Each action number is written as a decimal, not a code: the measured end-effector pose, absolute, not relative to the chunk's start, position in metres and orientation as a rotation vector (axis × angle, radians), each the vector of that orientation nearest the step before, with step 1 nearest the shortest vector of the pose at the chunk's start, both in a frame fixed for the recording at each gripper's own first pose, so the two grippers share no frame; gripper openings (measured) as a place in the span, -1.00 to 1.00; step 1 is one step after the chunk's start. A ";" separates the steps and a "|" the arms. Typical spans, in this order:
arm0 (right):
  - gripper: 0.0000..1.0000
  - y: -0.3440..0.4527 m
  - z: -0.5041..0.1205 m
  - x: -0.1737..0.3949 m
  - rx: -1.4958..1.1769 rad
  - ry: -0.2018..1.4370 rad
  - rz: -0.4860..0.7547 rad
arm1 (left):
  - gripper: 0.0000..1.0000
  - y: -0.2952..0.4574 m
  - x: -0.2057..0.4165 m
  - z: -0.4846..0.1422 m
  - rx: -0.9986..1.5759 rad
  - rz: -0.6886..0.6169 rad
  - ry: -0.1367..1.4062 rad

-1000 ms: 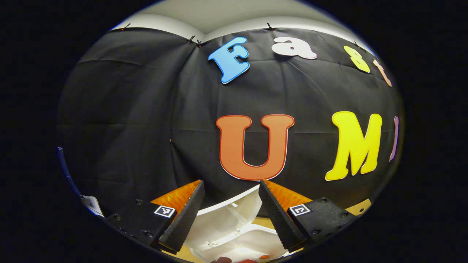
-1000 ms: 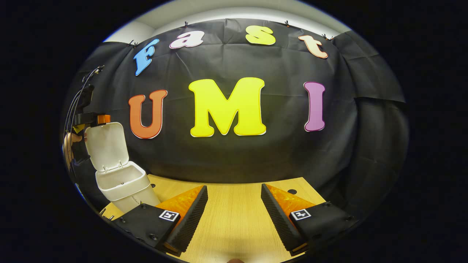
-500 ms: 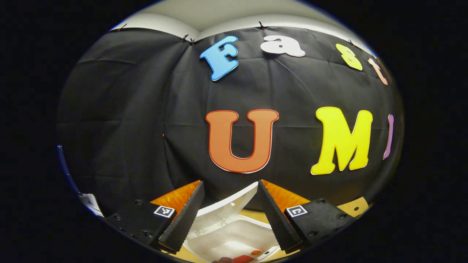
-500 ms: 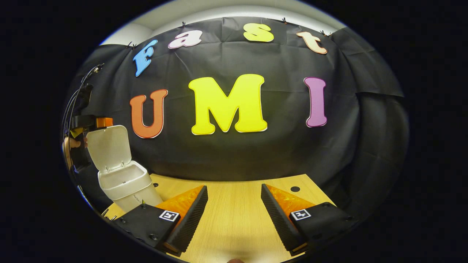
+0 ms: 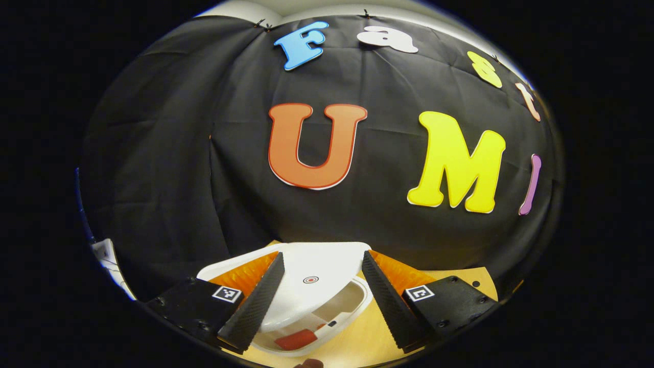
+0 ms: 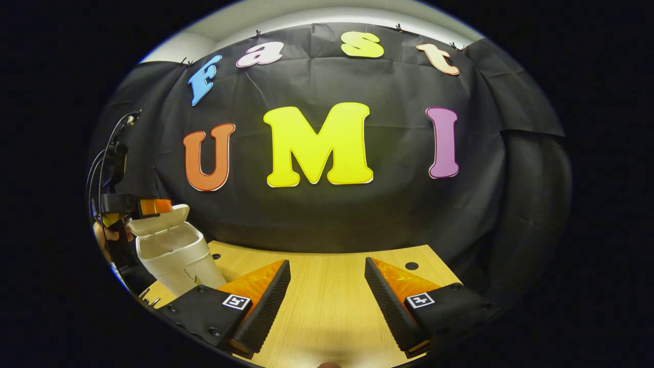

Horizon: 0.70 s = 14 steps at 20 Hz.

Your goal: Press the lid of the desktop garbage bin to open it, pick up the crumpled paper on the desktop and throw it into the bin, then pick up the pop can on the desktop and drop it into the bin, and finally close the garbage bin lid.

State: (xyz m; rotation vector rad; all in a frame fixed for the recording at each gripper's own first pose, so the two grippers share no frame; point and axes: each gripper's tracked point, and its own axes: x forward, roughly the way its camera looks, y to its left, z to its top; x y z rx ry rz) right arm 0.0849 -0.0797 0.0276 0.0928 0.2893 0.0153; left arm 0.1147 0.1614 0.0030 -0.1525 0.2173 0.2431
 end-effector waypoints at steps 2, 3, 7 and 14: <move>0.89 -0.080 0.024 0.085 0.095 0.300 0.022 | 1.00 0.155 0.115 -0.007 -0.127 0.253 0.222; 0.89 -0.080 0.022 0.085 0.092 0.305 0.027 | 1.00 0.154 0.115 -0.011 -0.110 0.259 0.225; 0.89 -0.076 0.018 0.088 0.088 0.313 0.048 | 1.00 0.149 0.119 -0.027 -0.089 0.275 0.253; 0.89 -0.085 0.012 0.095 0.107 0.325 0.055 | 0.98 0.143 0.126 -0.059 -0.083 0.329 0.325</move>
